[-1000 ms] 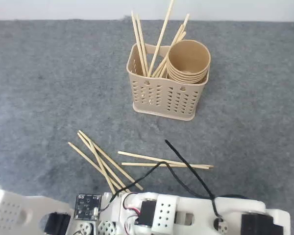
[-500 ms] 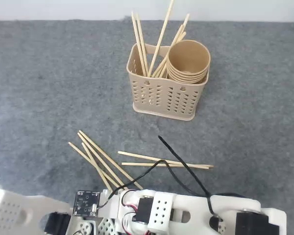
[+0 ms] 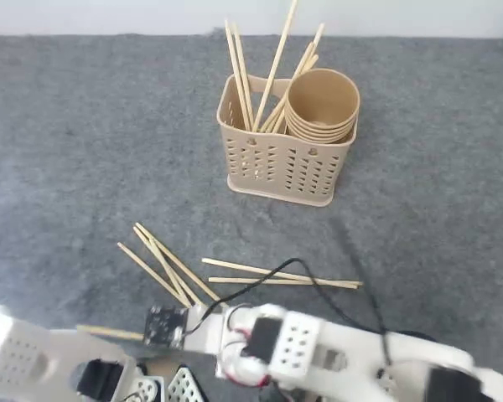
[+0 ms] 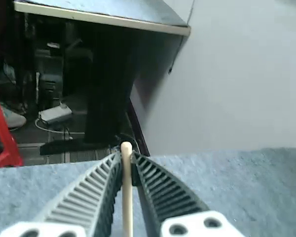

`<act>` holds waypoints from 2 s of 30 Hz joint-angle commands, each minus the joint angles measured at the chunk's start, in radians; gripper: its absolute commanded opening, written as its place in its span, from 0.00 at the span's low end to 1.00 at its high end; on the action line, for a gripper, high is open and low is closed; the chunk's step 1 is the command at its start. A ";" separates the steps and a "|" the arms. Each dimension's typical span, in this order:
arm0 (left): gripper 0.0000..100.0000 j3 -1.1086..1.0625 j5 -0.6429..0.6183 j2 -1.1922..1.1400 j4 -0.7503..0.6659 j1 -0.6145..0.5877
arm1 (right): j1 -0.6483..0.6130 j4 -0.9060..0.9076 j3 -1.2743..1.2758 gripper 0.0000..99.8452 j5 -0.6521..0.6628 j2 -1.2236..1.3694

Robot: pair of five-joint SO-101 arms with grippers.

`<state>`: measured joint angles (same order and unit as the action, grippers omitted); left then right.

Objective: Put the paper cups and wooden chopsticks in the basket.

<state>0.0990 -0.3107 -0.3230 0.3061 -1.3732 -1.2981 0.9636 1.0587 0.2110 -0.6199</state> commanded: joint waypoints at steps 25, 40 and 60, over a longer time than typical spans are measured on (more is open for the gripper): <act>0.01 -0.532 -0.275 0.163 0.222 0.816 | 0.618 0.179 -0.035 0.04 0.127 -0.684; 0.01 -0.337 -0.612 -0.071 0.167 0.618 | 0.384 -0.570 -0.229 0.05 -0.017 0.303; 0.01 -0.108 -0.635 -0.249 0.354 0.617 | 0.291 -0.288 -0.632 0.10 -0.091 0.773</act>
<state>-0.0437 -0.9429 -0.5792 0.6513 -0.7656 -1.0342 0.6659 0.4803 0.1082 0.1611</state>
